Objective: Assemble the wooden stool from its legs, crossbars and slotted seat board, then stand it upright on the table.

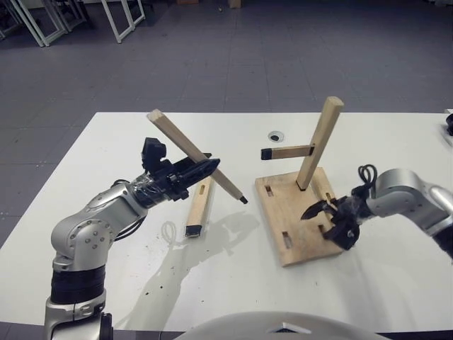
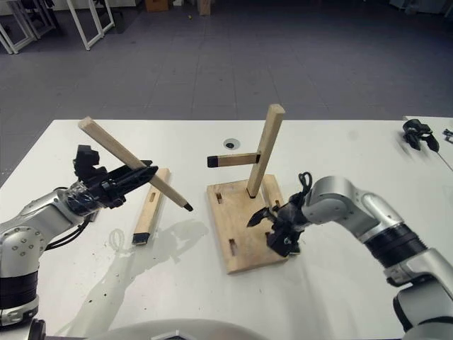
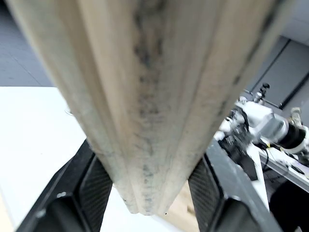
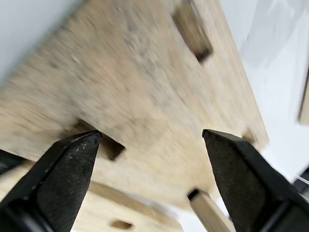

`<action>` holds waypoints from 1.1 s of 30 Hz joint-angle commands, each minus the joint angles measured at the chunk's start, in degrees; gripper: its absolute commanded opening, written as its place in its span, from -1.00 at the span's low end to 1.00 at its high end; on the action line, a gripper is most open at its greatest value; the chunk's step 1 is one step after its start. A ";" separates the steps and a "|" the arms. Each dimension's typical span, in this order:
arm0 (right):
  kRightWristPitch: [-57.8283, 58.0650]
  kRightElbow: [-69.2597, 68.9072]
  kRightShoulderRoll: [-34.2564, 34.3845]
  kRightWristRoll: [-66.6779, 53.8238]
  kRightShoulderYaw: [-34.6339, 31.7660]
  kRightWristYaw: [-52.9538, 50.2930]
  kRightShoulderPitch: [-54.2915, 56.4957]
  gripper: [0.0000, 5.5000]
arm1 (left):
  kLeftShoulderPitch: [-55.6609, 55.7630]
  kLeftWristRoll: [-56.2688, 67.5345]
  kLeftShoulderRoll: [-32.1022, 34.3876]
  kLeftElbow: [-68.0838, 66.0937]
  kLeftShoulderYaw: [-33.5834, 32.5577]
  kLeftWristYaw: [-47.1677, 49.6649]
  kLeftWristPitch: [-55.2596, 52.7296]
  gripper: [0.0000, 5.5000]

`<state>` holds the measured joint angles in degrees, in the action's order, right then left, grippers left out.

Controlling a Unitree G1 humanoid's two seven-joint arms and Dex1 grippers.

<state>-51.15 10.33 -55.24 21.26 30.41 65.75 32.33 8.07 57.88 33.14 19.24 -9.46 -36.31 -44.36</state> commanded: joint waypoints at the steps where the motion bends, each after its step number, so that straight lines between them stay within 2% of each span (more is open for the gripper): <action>1: -4.08 3.04 0.88 1.91 -2.33 -4.48 3.05 0.40 | 5.18 -6.42 -0.77 -2.79 4.74 -4.55 4.31 -0.26; 5: -0.13 4.90 1.47 2.51 -4.76 -6.70 4.86 0.40 | 10.28 -11.98 -3.83 -9.27 6.56 -7.08 10.01 -0.26; 8: 3.28 9.16 1.73 8.06 -5.20 -10.36 4.20 0.40 | 12.80 -17.55 -6.49 -14.99 9.87 -10.69 16.10 -0.26; 12: 7.81 15.32 4.86 13.88 -4.39 -17.02 3.33 0.40 | 15.43 -24.01 -9.87 -23.71 13.83 -15.67 23.34 -0.26; 18: 11.16 22.67 11.26 17.76 -2.33 -23.25 4.61 0.40 | 19.75 -29.16 -13.96 -34.68 14.99 -19.47 30.04 -0.26; 27: 12.97 25.03 15.01 17.85 -1.15 -25.31 5.24 0.40 | 18.20 -34.89 -11.24 -37.69 18.48 -25.22 28.91 -0.26; 33: 13.93 23.09 14.72 16.65 -1.43 -24.51 3.71 0.40 | 16.84 -33.57 -7.92 -33.75 17.92 -24.79 20.92 -0.26</action>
<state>-37.41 34.36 -41.07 38.31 28.24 40.46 36.99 27.15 25.69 22.96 -15.37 7.55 -61.39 -18.50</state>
